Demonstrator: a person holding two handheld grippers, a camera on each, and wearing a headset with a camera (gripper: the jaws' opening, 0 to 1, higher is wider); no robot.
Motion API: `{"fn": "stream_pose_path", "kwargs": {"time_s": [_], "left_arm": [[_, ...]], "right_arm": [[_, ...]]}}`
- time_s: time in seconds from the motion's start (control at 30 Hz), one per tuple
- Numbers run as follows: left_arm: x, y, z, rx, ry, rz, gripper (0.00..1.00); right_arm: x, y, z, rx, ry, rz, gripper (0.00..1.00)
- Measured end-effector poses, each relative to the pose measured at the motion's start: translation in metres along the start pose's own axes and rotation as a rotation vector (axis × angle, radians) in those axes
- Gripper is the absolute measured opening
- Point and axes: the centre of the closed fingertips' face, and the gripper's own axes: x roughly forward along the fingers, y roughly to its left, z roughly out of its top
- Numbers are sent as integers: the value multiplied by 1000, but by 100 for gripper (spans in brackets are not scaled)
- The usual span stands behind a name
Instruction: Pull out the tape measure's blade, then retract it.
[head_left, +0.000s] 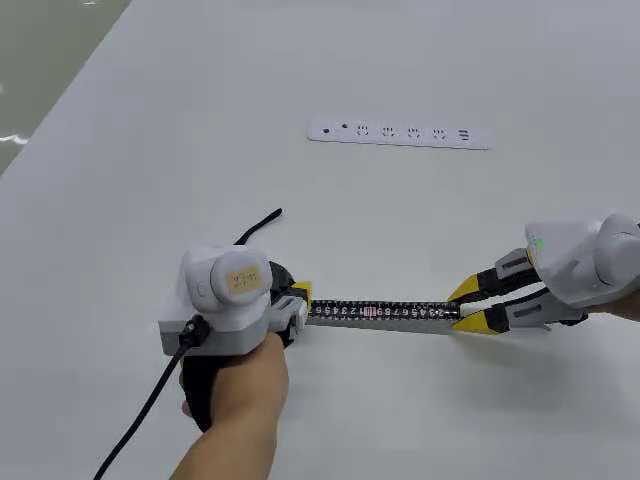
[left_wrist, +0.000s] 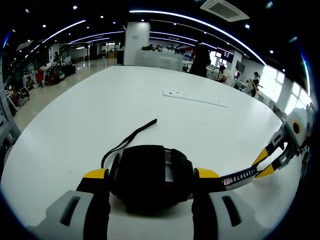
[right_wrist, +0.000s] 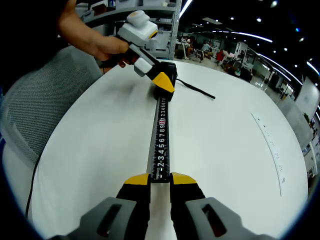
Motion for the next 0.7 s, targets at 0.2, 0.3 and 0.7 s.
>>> {"fn": "stream_pose_path", "kwargs": {"time_s": [0.2,0.3,0.7], "left_arm": [[-1,0,0,-1,-1,1,63],[-1,0,1,-3,-2,1,63],[1,2,1,-5,-2,4,63]], "right_arm": [[2,1,2,-3,1,2,14],[3,0,4,-4,-1,2,14],[7,-1,8,-3,-2,4,14]]}}
